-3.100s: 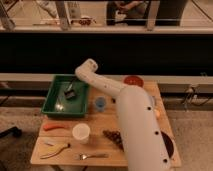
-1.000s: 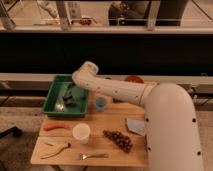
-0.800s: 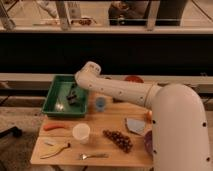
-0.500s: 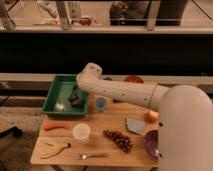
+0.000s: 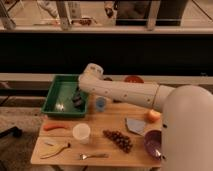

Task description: Wipe tray with brush

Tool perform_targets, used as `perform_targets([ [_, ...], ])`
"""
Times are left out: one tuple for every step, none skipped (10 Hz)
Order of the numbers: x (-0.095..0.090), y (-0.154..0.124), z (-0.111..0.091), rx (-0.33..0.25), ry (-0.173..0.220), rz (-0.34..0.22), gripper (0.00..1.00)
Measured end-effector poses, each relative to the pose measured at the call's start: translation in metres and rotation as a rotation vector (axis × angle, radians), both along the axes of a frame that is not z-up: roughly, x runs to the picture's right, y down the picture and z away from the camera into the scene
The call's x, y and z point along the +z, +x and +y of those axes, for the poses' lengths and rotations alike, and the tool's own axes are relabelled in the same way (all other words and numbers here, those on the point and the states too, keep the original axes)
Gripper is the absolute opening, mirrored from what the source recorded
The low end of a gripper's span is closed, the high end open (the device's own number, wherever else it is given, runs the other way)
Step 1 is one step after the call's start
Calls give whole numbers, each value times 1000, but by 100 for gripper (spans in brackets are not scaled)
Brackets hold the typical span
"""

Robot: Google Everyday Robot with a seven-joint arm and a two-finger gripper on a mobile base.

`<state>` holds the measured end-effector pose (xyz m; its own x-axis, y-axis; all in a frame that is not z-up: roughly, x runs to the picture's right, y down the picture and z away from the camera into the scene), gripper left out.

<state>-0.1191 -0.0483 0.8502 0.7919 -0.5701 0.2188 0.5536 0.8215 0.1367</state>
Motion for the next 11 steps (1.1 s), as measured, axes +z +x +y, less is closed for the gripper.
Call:
perform_targets([
  [8,4,-4,-5,0,8,0],
  [13,4,-6,-10,0,11,0],
  [25,6,-12,-22,0,18,0],
  [37,6,-18,-36,0,25,0],
  [48,5,-23,-47,-1,31,0],
  [58,5,-26,-54,-1,36,0],
  [71,3,-29,-60,-4,40,0],
  [81,1,-31,-65,-7,43,0],
  [87,-1,-33,-68,-8,43,0],
  [95,-3,-35,-71,-8,45,0],
  [103,-5,-39,-75,-7,46,0],
])
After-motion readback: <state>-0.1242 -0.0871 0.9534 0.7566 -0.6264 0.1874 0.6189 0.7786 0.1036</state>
